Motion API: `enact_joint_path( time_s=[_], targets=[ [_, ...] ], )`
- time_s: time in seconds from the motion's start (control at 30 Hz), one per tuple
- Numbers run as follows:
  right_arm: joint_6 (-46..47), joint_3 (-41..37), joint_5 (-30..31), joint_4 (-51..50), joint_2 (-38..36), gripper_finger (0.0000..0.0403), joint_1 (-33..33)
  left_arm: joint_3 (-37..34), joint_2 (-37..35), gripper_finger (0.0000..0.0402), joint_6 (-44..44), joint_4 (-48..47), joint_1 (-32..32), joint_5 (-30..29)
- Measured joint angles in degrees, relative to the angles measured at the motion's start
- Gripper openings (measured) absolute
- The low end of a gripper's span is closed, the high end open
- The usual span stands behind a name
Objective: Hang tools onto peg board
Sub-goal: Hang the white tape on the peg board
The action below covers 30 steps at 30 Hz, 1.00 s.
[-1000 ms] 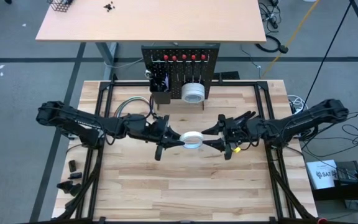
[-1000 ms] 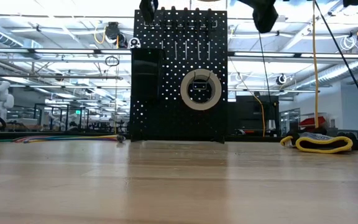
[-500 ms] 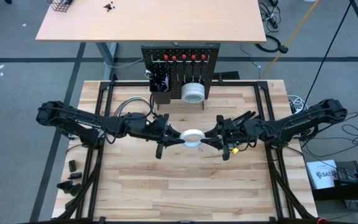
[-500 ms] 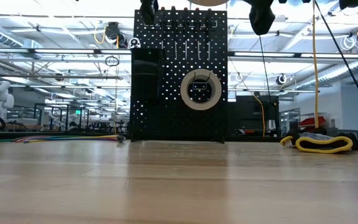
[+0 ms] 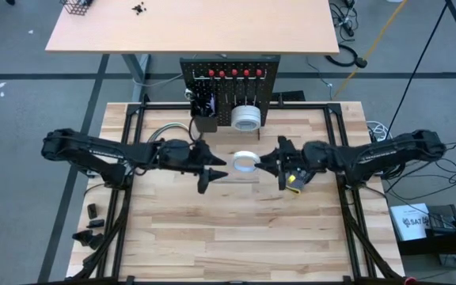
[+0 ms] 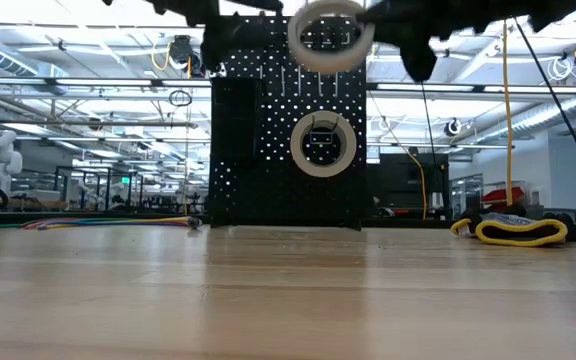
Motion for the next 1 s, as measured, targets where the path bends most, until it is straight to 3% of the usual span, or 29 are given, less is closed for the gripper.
enact_joint_path(
  time_s=[0.27,0.53,1.0],
  targets=[
    [-6.92,-0.02,-11.66,-2.80,0.32,0.0067,-13.64,0.02,-2.19,0.0212,-0.36,-4.20,0.28,0.04],
    [-5.04,0.00,-24.58,-2.58,4.26,0.0067,-24.86,0.02,-1.40,0.0212,-0.36,-4.32,-0.09,-0.02],
    [-5.79,0.00,-25.64,-0.37,11.73,0.0067,-32.06,0.01,-1.36,0.0212,-0.34,-4.39,-0.09,-0.17]
  ],
)
